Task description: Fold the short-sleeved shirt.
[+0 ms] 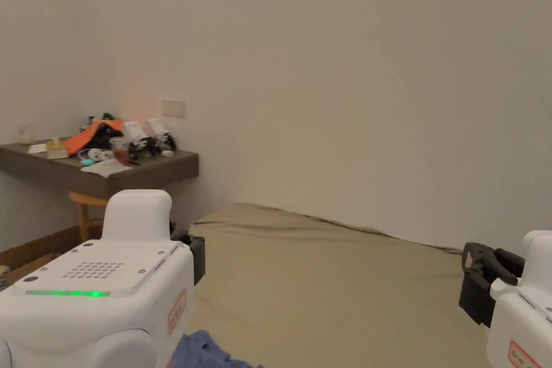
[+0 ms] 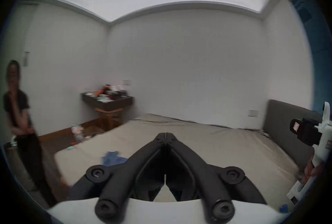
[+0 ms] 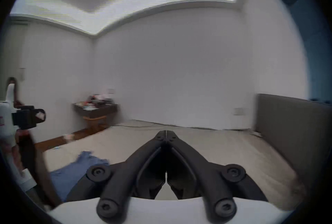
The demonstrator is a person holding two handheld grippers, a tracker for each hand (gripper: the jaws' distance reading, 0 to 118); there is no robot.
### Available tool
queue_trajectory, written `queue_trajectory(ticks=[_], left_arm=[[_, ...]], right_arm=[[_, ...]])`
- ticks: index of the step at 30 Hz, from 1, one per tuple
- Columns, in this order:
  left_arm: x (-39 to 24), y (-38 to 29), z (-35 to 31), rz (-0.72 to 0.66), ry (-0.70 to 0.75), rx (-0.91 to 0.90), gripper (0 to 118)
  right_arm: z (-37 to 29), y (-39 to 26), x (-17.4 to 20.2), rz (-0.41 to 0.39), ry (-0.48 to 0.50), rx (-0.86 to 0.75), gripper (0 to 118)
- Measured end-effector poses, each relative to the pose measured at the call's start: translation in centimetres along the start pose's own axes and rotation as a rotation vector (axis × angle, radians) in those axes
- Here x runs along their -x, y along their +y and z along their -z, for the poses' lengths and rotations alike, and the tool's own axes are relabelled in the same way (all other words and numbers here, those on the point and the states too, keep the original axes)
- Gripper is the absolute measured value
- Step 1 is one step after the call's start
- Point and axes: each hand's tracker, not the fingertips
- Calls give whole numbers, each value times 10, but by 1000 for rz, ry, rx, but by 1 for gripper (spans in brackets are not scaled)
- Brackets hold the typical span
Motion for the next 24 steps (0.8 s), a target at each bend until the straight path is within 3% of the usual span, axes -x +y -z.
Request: queue_trajectory(ticks=[3, 5, 8, 11, 17, 24], left_arm=[[73, 3, -33, 48, 271, 17, 0], [102, 4, -51, 65, 336, 48, 0], [121, -2, -62, 57, 319, 71, 0], [111, -10, -41, 59, 260, 101, 0], [78, -49, 37, 56, 80, 237, 0], [63, -115, 146, 39, -19, 390, 0]], right_arm=[[42, -3, 68, 113, 339, 41, 2], [49, -10, 103, 119, 446, 73, 2], [63, -22, 120, 81, 440, 57, 2], [85, -28, 114, 78, 450, 100, 2], [126, -42, 93, 59, 346, 132, 2], [155, -80, 84, 18, 278, 241, 2]])
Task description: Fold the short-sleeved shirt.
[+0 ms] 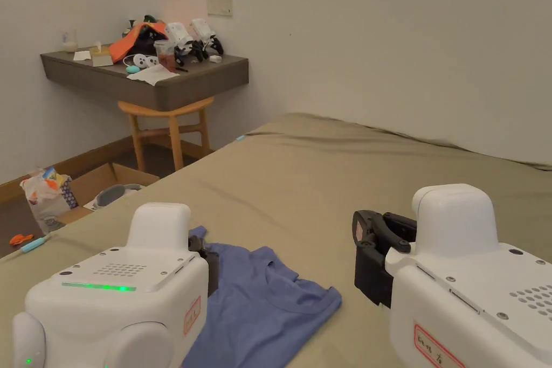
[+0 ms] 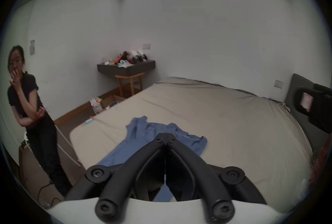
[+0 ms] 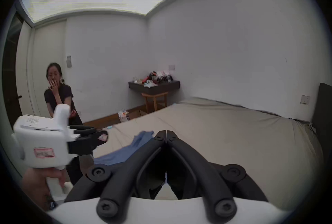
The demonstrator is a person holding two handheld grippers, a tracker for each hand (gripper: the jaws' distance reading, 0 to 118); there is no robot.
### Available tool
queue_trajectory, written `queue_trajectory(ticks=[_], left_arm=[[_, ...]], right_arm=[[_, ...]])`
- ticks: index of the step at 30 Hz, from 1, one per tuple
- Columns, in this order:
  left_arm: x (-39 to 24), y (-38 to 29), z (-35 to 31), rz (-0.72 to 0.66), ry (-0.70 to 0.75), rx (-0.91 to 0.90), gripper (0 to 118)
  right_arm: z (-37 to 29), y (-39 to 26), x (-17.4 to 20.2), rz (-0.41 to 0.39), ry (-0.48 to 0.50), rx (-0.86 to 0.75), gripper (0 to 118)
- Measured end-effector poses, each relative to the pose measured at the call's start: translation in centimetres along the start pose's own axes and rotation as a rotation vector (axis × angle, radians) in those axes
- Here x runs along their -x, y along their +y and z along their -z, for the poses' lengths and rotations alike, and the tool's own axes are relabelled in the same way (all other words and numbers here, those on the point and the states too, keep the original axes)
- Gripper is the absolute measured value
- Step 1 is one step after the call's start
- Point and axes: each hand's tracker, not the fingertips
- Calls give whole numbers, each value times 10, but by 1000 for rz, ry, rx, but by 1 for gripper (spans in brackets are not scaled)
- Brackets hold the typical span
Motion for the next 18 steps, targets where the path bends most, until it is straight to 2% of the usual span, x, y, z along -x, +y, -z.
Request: queue_trajectory(ticks=[3, 7, 13, 14, 15, 16, 17, 18], left_arm=[[-9, -24, 80, 26, -21, 144, 0], [-18, -66, 172, -29, -114, 301, 0], [-34, -99, 244, -21, -163, 406, 0], [-36, -103, 249, -18, -168, 407, 10], [-38, -106, 258, -33, -185, 409, 52], [-42, -110, 267, -34, -175, 448, 118], [-42, -117, 264, -98, -189, 399, 118], [-44, -118, 270, -42, -168, 403, 116]], right_arm=[[13, -13, -13, -9, -26, 47, 2], [35, -35, -34, -23, -77, 137, 2], [49, -58, -59, -34, -114, 208, 2], [50, -61, -63, -28, -117, 215, 2], [51, -68, -67, -14, -138, 226, 2], [52, -74, -72, 0, -153, 241, 2], [53, -78, -78, 19, -174, 265, 2], [52, -83, -85, 34, -193, 291, 2]])
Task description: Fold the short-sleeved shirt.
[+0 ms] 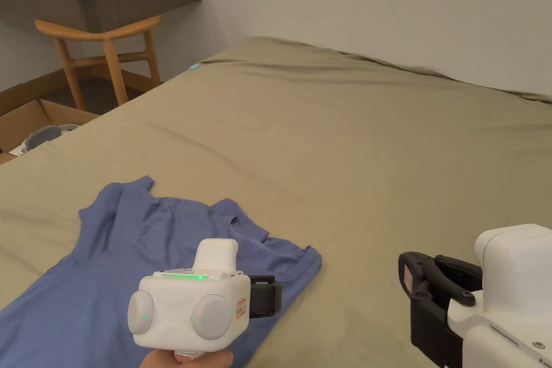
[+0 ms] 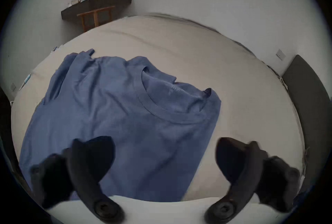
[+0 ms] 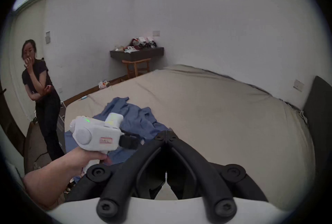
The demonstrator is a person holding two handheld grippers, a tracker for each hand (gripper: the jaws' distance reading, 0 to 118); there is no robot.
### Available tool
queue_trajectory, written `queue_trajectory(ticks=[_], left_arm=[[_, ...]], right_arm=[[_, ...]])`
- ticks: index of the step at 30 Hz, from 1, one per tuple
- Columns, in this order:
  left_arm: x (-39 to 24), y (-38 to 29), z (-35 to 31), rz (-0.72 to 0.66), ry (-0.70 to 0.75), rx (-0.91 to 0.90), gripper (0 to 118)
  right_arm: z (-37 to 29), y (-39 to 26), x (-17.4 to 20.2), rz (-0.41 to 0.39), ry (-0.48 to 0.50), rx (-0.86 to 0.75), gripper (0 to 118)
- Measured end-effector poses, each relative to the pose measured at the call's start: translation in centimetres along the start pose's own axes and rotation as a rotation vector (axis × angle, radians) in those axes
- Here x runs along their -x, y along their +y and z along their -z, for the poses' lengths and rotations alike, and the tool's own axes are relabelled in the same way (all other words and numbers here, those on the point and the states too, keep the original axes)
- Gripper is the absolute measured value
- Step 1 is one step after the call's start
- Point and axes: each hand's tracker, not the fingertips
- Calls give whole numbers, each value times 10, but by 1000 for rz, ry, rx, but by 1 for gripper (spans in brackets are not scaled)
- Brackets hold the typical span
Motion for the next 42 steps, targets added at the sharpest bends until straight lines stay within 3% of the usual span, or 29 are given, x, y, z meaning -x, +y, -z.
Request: queue_trajectory(ticks=[5, 7, 8, 9, 10, 12, 14, 18, 20, 23, 28, 32, 37, 42], left_arm=[[-23, -17, 23, 186, 179, 53, 117], [-21, -22, 39, 218, 203, 78, 111], [-16, -20, 32, 160, 161, 44, 100], [-12, -13, 23, 92, 173, 14, 58], [-9, -7, 16, 55, 205, 2, 0], [6, 2, 7, -4, 308, -37, 0], [19, 13, 2, -74, 159, 26, 0], [-15, 41, -35, 6, 154, -31, 0], [-50, 62, -56, 25, 148, -87, 0], [-123, 86, -98, 112, 18, -176, 0], [-288, 93, -146, 324, -191, -239, 0], [-420, 54, -154, 514, -320, -166, 0], [-554, -61, -163, 720, -505, -10, 0], [-623, -188, -155, 892, -599, 182, 0]], right_arm=[[-16, -14, -20, 41, -55, 14, 2], [-28, -15, -25, 30, -77, 10, 2], [-35, -15, -29, 29, -85, 3, 2], [-43, -12, -30, 31, -94, -8, 2], [-51, -11, -33, 36, -102, -26, 2], [-68, -10, -41, 56, -135, -57, 2], [-84, -8, -45, 83, -153, -85, 2], [-126, -11, -59, 117, -211, -129, 2], [-154, -14, -69, 131, -250, -158, 2], [-205, -17, -85, 137, -336, -200, 2], [-313, -25, -109, 132, -556, -263, 2], [-400, -36, -117, 150, -735, -317, 2], [-491, -51, -111, 157, -908, -376, 2], [-526, -72, -104, 169, -946, -377, 2]])
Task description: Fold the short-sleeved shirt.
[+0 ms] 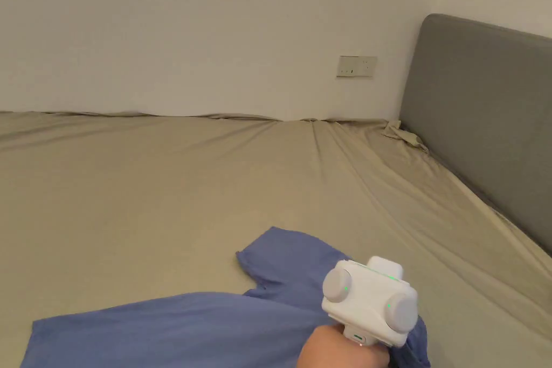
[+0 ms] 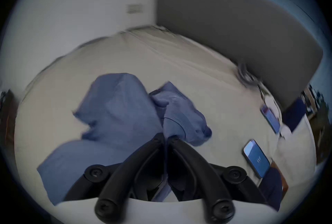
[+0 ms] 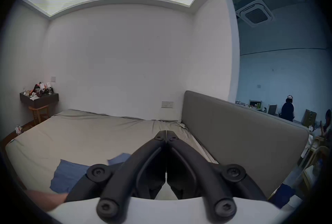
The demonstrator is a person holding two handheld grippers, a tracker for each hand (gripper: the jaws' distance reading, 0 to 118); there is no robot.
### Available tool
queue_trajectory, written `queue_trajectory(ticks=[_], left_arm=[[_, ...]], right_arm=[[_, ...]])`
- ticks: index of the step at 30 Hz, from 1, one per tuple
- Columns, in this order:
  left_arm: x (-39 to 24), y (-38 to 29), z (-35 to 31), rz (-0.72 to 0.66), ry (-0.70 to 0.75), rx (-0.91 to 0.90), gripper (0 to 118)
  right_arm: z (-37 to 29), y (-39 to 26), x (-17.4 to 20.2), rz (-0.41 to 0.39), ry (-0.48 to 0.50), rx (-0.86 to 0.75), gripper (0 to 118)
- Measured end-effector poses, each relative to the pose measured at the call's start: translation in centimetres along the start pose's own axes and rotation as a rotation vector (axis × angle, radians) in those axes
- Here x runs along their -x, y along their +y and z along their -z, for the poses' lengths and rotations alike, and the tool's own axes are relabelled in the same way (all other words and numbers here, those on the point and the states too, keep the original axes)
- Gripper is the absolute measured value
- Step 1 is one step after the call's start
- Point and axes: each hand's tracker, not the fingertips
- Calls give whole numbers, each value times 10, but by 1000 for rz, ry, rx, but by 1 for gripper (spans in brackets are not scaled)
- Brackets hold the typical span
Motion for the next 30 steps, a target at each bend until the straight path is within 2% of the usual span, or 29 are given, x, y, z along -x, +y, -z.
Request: queue_trajectory(ticks=[1, 2, 3, 4, 5, 7, 10, 12, 15, 18, 19, 20, 22, 24, 25, 27, 30], left_arm=[[-15, -13, 18, -2, -7, 50, 0], [-24, -23, 29, -4, -17, 86, 5], [-36, -35, 41, 4, -23, 114, 33], [-40, -47, 37, 9, -11, 29, 105], [-38, -53, 33, 1, -29, 5, 118], [-26, -50, 7, -82, -160, -66, 116], [33, -17, -54, -177, -175, -154, 116], [79, -12, -120, -233, -131, -324, 117], [144, -34, -231, -274, 52, -517, 117], [190, -88, -307, -316, 402, -572, 116], [202, -110, -325, -342, 520, -566, 105], [208, -129, -334, -361, 593, -541, 83], [210, -172, -344, -420, 727, -453, 0], [214, -210, -338, -537, 714, -365, 0], [231, -225, -329, -615, 625, -307, 0], [239, -240, -312, -679, 567, -256, 0], [255, -243, -290, -646, 539, -225, 0]], right_arm=[[-6, -4, -1, 2, -1, 2, 2], [-9, -7, -1, 1, 3, 8, 2], [-14, -11, -1, -4, 13, 20, 2], [-1, -16, -6, -11, 23, 39, 2], [-1, -20, -4, -15, 36, 46, 2], [11, -27, -4, -14, 54, 57, 2], [18, -33, 4, 35, 109, 54, 2], [32, -35, 6, 61, 140, 44, 2], [46, -44, 19, 83, 193, 21, 2], [62, -60, 38, 117, 265, 50, 2], [71, -66, 46, 127, 286, 64, 2], [75, -73, 53, 131, 305, 72, 2], [84, -92, 70, 129, 336, 111, 2], [96, -111, 79, 146, 367, 164, 2], [100, -119, 85, 158, 387, 194, 2], [110, -133, 91, 174, 401, 250, 2], [127, -140, 98, 183, 413, 291, 2]])
